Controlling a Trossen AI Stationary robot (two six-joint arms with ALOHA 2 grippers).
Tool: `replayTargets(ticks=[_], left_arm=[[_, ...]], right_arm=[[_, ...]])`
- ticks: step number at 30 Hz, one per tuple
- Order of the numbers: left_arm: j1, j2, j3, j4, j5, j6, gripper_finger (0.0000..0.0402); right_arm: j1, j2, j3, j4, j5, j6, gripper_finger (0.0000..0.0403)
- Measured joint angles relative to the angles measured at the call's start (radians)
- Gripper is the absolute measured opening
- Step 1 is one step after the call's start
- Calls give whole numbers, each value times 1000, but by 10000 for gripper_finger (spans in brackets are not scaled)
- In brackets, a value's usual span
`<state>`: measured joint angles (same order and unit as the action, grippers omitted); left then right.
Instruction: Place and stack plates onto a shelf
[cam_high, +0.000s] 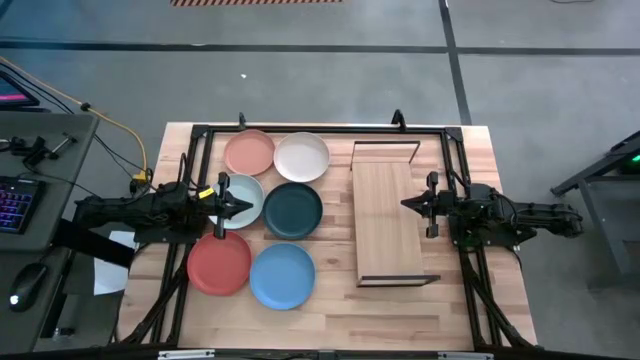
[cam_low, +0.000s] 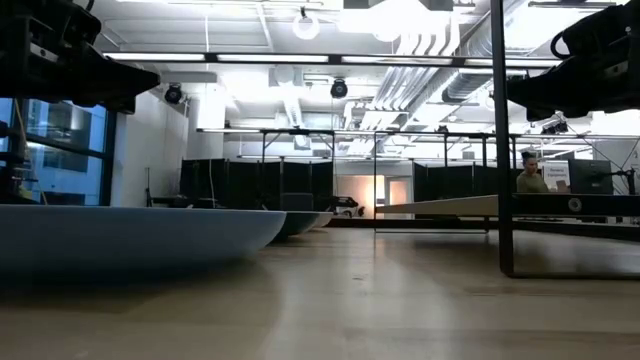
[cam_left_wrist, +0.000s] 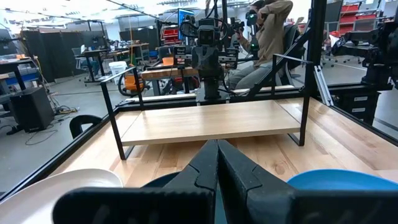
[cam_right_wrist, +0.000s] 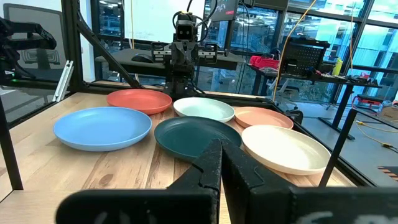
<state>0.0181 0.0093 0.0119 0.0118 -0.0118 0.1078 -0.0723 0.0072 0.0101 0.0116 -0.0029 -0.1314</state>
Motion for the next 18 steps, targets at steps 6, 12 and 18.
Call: replayTargets(ticks=[6, 12, 18], left_arm=[[0, 0, 0, 0, 0, 0, 1], [0, 0, 0, 0, 0, 0, 1], [0, 0, 0, 0, 0, 0, 1]], right_arm=[[0, 0, 0, 0, 0, 0, 0], [0, 0, 0, 0, 0, 0, 0], [0, 0, 0, 23, 31, 15, 0]])
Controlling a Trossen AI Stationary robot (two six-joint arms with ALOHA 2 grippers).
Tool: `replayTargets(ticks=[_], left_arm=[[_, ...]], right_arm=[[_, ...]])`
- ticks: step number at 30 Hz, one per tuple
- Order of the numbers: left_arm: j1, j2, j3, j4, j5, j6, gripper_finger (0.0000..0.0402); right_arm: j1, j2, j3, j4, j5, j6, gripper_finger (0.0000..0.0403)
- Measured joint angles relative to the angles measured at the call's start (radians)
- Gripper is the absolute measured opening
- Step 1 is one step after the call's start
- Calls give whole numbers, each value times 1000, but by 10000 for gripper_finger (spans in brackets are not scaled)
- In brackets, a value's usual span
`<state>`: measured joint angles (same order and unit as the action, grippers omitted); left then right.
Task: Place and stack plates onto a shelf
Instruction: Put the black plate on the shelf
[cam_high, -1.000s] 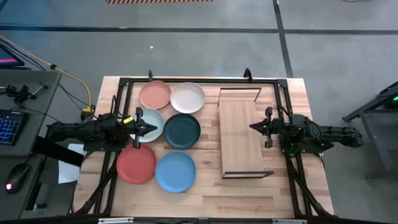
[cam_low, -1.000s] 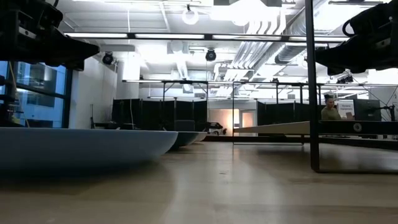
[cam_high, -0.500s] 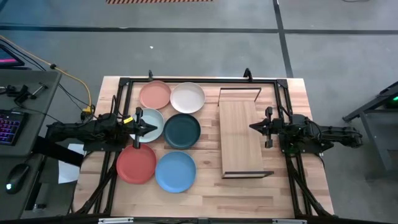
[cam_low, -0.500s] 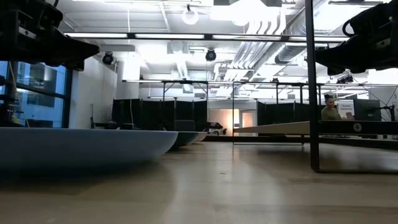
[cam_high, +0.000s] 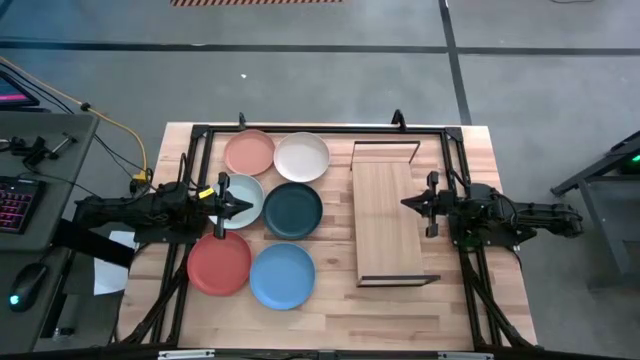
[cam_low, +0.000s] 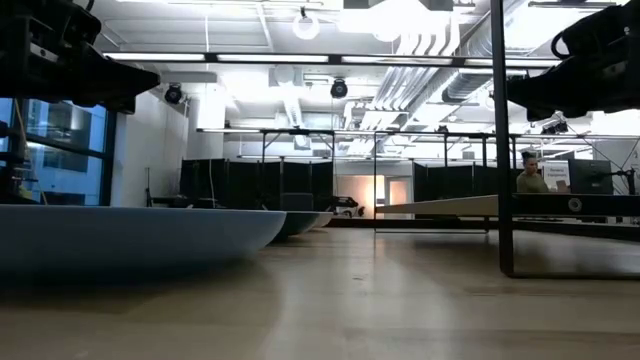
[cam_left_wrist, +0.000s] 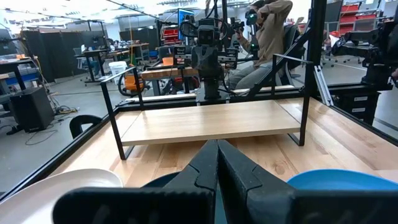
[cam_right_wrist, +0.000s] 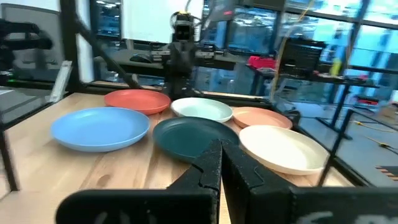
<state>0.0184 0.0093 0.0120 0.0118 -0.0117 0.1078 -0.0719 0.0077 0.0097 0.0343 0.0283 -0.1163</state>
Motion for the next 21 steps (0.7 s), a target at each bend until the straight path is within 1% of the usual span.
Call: replayTargets(ticks=[1, 2, 3, 5, 6, 7, 9, 12, 14, 15, 16, 18, 21], left_arm=[[0, 0, 0, 0, 0, 0, 1], [0, 0, 0, 0, 0, 0, 1], [0, 0, 0, 0, 0, 0, 1], [0, 0, 0, 0, 0, 0, 1], [0, 0, 0, 0, 0, 0, 1], [0, 0, 0, 0, 0, 0, 1], [0, 0, 0, 0, 0, 0, 1], [0, 0, 0, 0, 0, 0, 1], [0, 0, 0, 0, 0, 0, 1], [0, 0, 0, 0, 0, 0, 1], [0, 0, 0, 0, 0, 0, 1], [0, 0, 0, 0, 0, 0, 1], [0, 0, 0, 0, 0, 0, 1]], right_arm=[[0, 0, 0, 34, 0, 48, 0], [1, 0, 0, 79, -5, 133, 0], [2, 0, 0, 131, -16, 245, 0], [2, 0, 0, 256, -28, 523, 0], [3, 0, 0, 323, -11, 652, 0], [2, 0, 0, 392, 30, 758, 0], [2, -2, 0, 484, 144, 903, 0], [2, -3, 0, 560, 328, 945, 0], [2, -2, 0, 588, 422, 941, 0], [2, -1, 0, 612, 452, 939, 0], [2, 6, 2, 635, 467, 939, 0], [1, 37, 26, 632, 456, 924, 0], [2, 141, 97, 639, 365, 843, 0]])
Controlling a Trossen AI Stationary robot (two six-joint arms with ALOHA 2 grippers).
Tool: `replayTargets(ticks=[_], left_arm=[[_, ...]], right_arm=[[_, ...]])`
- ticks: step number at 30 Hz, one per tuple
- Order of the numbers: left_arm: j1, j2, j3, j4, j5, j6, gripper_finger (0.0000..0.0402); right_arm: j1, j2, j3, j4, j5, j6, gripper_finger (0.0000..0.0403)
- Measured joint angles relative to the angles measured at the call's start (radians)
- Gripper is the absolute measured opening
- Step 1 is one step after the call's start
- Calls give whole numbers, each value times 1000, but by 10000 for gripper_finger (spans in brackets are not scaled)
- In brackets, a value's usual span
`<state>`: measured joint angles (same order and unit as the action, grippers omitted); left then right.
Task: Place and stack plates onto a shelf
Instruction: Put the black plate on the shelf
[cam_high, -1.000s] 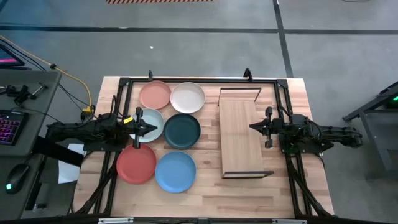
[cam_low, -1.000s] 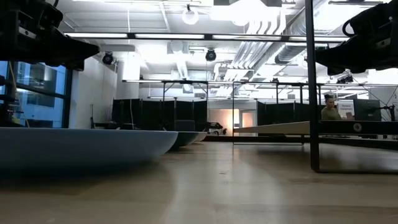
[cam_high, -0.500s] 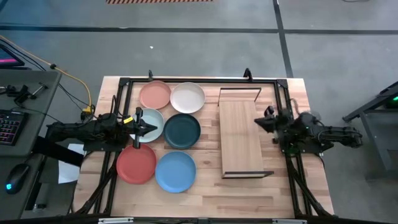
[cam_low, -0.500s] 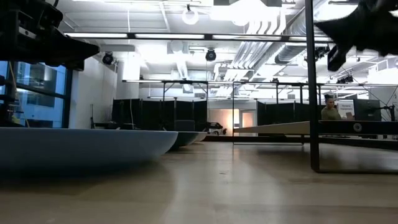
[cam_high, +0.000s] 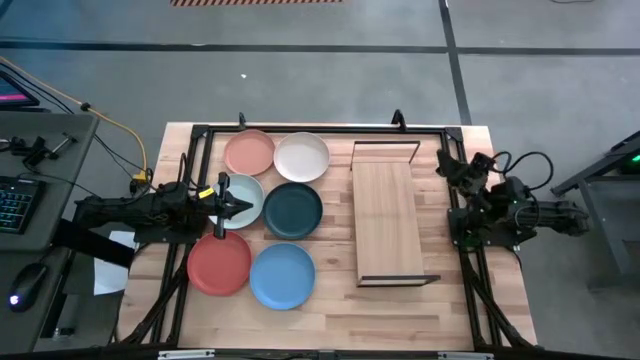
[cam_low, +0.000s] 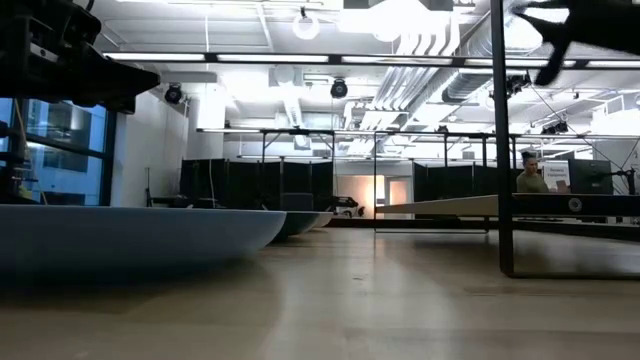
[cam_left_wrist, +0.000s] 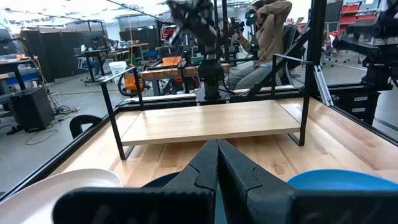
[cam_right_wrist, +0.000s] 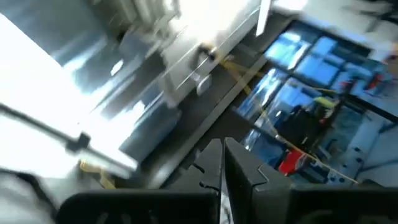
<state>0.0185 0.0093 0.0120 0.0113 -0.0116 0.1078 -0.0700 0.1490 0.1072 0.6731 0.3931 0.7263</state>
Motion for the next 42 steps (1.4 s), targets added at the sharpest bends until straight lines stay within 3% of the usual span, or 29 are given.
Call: replayTargets(ticks=[3, 11, 18, 23, 25, 27, 30, 33, 37, 42], left_arm=[[0, 0, 0, 0, 0, 0, 1], [0, 0, 0, 0, 0, 0, 1], [0, 0, 0, 34, 0, -77, 1], [0, 7, 0, 429, -26, -223, 1], [1, 24, 7, 618, -123, -244, 1], [1, 52, 41, 680, -264, -299, 1], [1, 129, 142, 584, -346, -390, 1], [1, 285, 266, 464, -296, -438, 1], [1, 503, 440, 312, -215, -383, 1], [1, 662, 603, 240, -125, -367, 1]], right_arm=[[1, 162, 93, -47, -75, -72, 0], [1, 559, 366, -311, -113, -138, 0], [-9, 771, 582, -372, -106, -146, 0], [-9, 826, 718, -460, -106, -222, 0], [-9, 837, 761, -511, -106, -236, 0], [-9, 843, 792, -552, -105, -238, 0], [-9, 847, 813, -576, -105, -254, 0], [-9, 847, 815, -573, -105, -283, 0], [-9, 847, 815, -573, -105, -290, 0], [-9, 844, 815, -580, -114, -290, 0]])
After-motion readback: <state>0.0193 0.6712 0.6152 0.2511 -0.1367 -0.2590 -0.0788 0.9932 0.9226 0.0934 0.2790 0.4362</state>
